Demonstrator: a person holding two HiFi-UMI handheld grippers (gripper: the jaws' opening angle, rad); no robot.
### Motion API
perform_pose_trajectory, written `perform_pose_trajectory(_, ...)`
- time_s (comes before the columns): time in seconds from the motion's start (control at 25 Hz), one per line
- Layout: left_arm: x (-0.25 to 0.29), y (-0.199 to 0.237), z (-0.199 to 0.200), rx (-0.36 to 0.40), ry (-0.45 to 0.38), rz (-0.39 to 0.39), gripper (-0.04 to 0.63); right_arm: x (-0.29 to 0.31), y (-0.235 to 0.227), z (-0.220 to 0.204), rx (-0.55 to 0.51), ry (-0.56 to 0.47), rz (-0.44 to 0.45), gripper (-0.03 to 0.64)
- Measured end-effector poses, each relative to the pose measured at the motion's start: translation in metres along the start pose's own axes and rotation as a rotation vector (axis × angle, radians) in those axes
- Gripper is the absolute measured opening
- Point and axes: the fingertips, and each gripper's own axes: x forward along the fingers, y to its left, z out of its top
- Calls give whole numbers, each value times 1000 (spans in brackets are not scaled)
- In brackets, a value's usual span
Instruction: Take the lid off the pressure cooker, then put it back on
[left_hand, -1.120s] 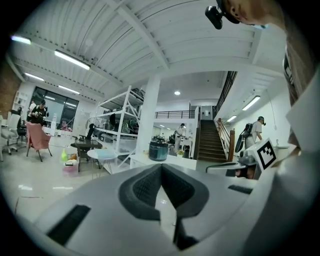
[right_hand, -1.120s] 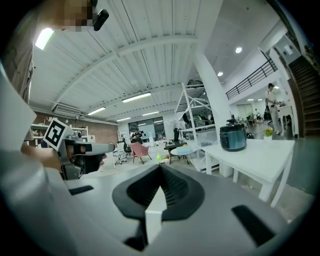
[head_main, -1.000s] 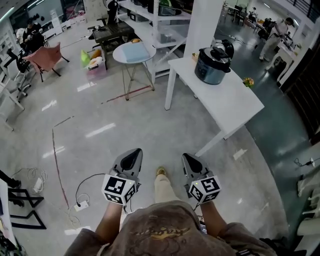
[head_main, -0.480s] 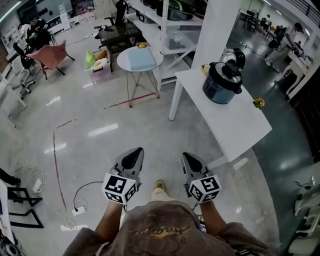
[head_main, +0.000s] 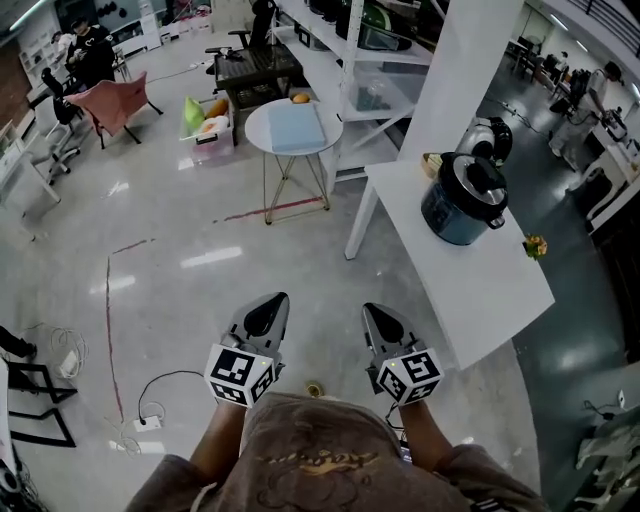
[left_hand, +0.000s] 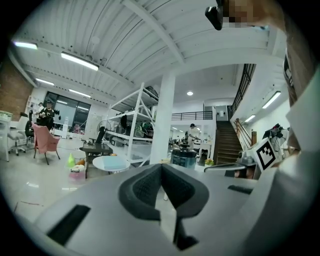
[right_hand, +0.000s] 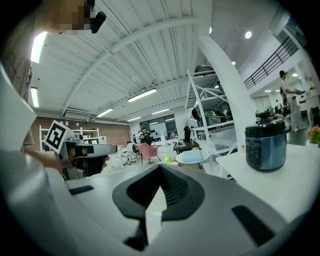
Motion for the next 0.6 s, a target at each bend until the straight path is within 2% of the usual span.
perform_pose_trajectory(0.28, 43, 34, 5, -7, 1, 19, 3, 53, -21, 4, -2, 24, 41, -3)
perform_pose_trajectory(0.6, 119, 89, 11, -2, 2, 15, 3, 130, -70, 19, -12, 22, 47, -3)
